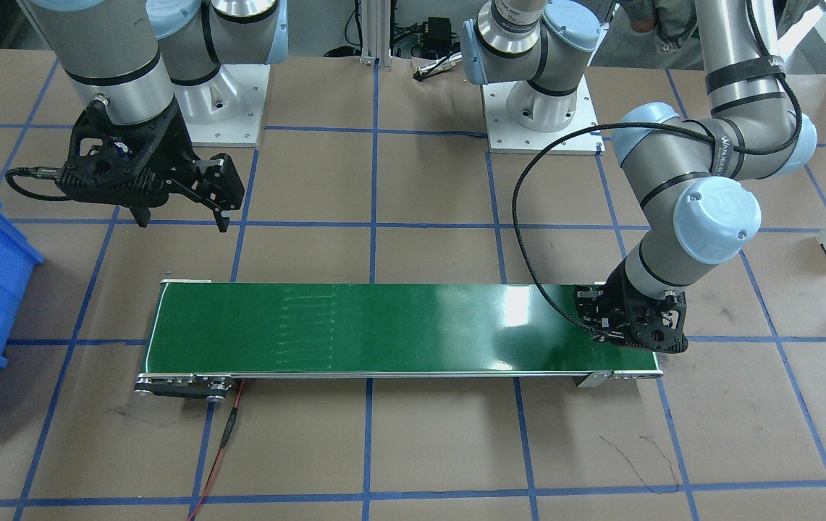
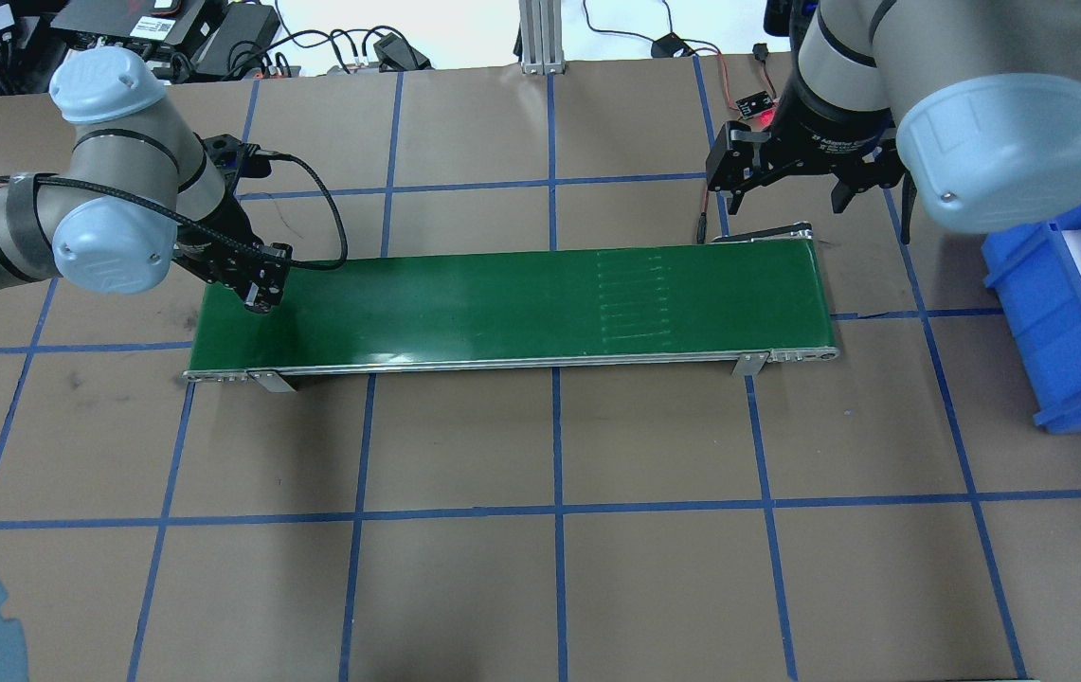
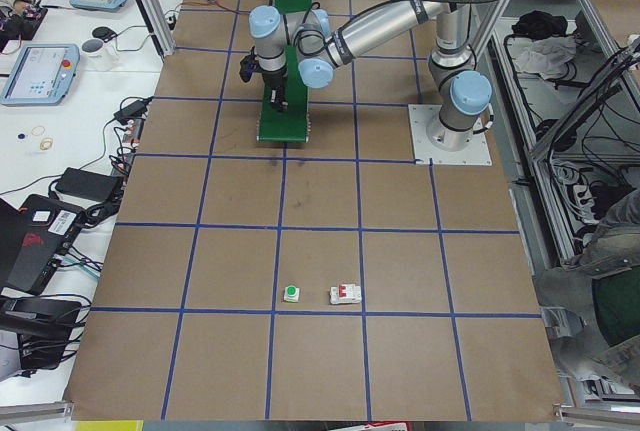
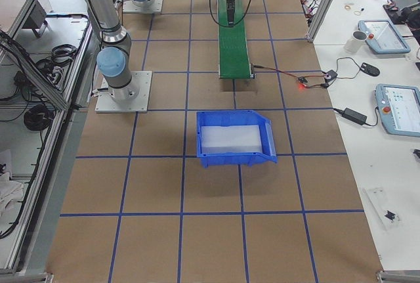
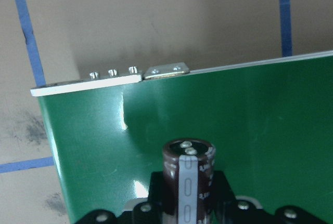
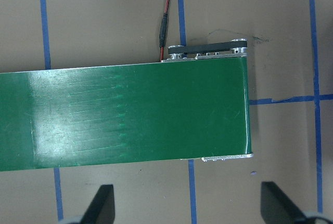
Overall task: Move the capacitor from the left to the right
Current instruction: 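Carry the capacitor over the belt's near end and lower it, then release the capacitor on the belt and raise the left gripper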
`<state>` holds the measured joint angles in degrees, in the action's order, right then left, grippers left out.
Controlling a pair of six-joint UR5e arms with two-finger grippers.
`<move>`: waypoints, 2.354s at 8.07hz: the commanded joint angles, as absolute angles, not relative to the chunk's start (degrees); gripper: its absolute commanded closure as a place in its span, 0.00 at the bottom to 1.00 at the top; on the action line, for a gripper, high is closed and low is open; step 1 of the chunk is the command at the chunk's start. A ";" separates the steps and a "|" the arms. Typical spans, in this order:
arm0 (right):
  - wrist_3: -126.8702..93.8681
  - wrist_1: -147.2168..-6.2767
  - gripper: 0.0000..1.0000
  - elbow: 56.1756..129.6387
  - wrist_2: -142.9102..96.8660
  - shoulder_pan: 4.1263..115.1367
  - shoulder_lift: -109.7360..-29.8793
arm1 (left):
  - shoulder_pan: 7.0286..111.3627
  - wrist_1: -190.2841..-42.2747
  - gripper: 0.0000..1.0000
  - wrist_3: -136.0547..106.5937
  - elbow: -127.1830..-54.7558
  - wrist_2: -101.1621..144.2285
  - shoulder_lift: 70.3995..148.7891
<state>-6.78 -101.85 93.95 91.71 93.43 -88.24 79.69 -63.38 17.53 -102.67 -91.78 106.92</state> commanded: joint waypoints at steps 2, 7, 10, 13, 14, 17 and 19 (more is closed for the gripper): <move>-6.86 -101.43 0.00 93.96 92.02 93.43 -88.24 | 79.63 -58.72 0.99 11.71 -103.01 -91.67 108.10; -6.86 -101.43 0.00 93.96 92.11 93.43 -88.33 | 79.63 -58.80 0.67 7.56 -103.10 -91.67 108.37; -6.77 -101.34 0.00 93.96 92.11 93.34 -88.33 | 79.63 -58.71 0.00 7.03 -103.01 -92.28 109.42; -6.77 -101.34 0.00 93.96 92.20 93.34 -88.33 | 80.16 -65.01 0.00 4.33 -101.96 -89.41 102.61; -6.77 -101.34 0.00 93.96 92.11 93.25 -88.33 | 79.90 -65.21 0.00 4.05 -99.86 -87.21 98.91; -0.48 -101.95 0.00 94.04 91.93 92.90 -88.16 | 79.45 -65.30 0.00 6.14 -96.51 -89.37 96.07; -0.09 -101.95 0.00 94.04 91.14 92.46 -87.37 | 79.45 -70.00 0.00 6.42 -96.50 -94.02 94.06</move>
